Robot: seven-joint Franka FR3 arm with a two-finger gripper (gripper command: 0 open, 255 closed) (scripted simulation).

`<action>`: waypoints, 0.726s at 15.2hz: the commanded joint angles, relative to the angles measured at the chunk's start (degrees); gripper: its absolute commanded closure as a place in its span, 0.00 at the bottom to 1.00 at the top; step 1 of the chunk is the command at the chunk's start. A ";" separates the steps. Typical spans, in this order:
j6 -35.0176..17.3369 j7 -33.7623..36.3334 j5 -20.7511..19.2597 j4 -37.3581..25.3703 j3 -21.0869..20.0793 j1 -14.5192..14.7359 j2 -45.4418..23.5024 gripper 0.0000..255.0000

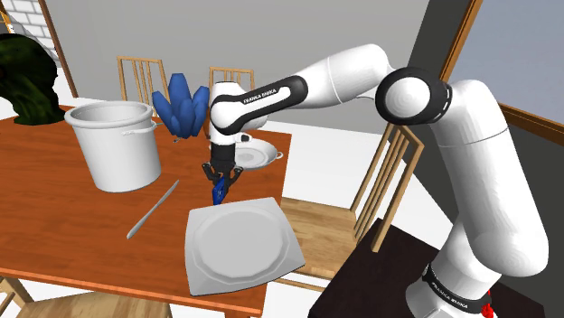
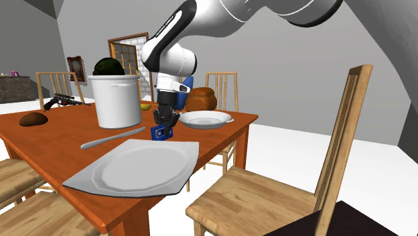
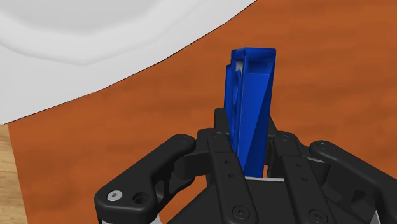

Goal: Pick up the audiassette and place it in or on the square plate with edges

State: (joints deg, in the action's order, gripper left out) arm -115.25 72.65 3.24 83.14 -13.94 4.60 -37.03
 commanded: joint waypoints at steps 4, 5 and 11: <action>2.67 0.29 0.15 -1.33 -0.15 -0.10 1.39 1.00; 3.28 0.36 0.18 -1.69 -0.18 -0.11 1.66 1.00; 7.03 0.80 0.33 -4.04 -0.35 -0.16 3.12 1.00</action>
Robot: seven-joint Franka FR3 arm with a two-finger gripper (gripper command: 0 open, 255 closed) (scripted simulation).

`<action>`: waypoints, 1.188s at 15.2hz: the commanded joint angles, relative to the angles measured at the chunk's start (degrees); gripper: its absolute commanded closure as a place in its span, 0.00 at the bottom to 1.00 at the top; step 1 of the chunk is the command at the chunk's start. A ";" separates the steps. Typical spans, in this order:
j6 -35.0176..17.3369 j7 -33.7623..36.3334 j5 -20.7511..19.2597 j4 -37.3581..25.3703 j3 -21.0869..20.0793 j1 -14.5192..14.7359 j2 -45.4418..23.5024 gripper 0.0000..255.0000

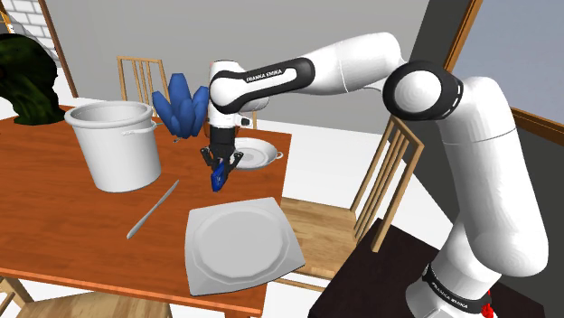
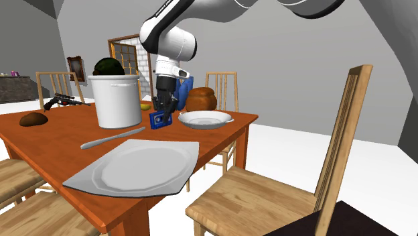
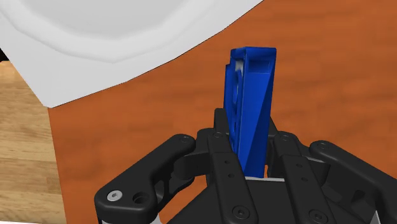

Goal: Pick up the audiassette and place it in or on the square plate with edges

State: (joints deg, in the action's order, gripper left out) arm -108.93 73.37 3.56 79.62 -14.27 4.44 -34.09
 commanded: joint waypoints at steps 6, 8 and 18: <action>4.69 0.57 0.11 -3.52 -0.17 0.03 1.21 1.00; 3.34 0.93 0.55 0.19 -0.50 0.02 3.67 1.00; -7.30 4.57 5.67 28.84 -4.13 1.60 23.06 1.00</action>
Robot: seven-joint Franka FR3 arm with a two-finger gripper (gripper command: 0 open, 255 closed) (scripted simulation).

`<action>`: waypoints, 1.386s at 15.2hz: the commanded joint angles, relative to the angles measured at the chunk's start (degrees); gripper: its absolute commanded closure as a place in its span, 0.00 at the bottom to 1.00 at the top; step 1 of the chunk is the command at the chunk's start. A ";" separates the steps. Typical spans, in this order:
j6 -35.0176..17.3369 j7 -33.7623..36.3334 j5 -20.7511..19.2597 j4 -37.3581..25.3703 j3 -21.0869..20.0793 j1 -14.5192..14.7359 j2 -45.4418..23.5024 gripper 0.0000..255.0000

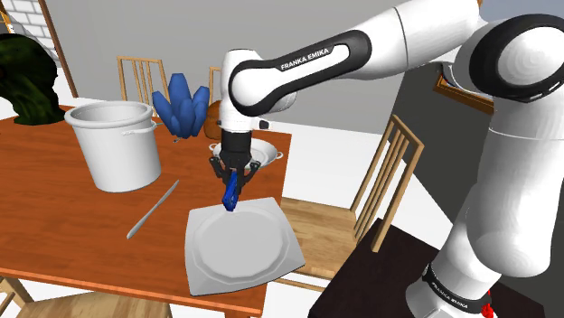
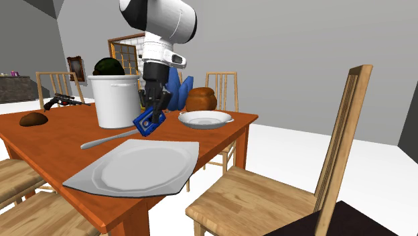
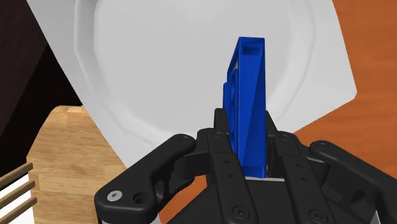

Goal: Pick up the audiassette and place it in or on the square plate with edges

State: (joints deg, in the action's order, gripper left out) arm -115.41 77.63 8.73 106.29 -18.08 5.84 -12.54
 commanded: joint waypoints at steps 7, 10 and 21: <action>-5.89 2.01 3.22 12.66 -2.29 1.86 7.71 1.00; -8.07 1.83 3.05 13.77 -2.31 1.98 6.58 1.00; -13.34 1.51 2.48 16.00 -2.28 2.30 3.41 1.00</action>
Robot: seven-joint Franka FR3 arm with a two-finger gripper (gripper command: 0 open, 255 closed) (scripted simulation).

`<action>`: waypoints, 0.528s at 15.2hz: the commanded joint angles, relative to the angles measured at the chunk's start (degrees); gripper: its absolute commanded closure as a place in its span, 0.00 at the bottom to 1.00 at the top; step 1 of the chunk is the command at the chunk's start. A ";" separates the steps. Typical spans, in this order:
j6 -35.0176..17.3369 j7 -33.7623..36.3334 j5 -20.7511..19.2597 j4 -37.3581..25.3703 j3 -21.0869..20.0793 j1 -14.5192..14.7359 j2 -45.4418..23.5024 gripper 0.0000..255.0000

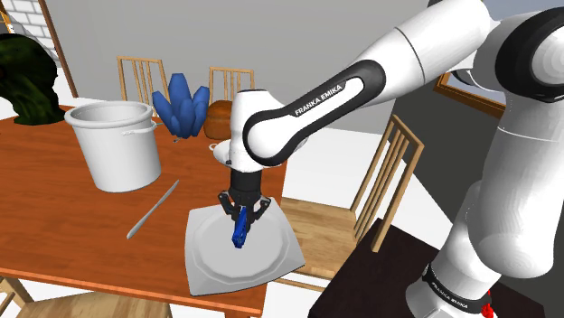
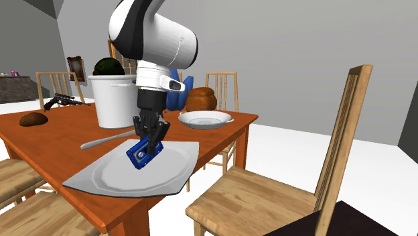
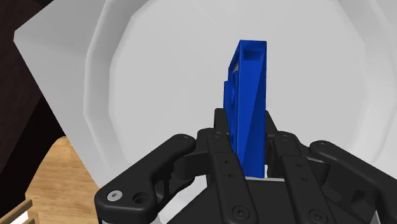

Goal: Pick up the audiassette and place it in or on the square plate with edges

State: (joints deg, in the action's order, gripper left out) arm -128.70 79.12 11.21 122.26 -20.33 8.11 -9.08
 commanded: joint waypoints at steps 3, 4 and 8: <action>-0.05 0.01 0.00 0.02 -0.02 0.02 -0.04 1.00; -0.05 0.01 0.00 0.02 -0.02 0.03 -0.04 1.00; -0.06 0.01 0.00 0.02 -0.02 0.03 -0.05 0.00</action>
State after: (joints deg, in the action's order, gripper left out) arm -128.76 79.14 11.20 122.28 -20.35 8.14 -9.13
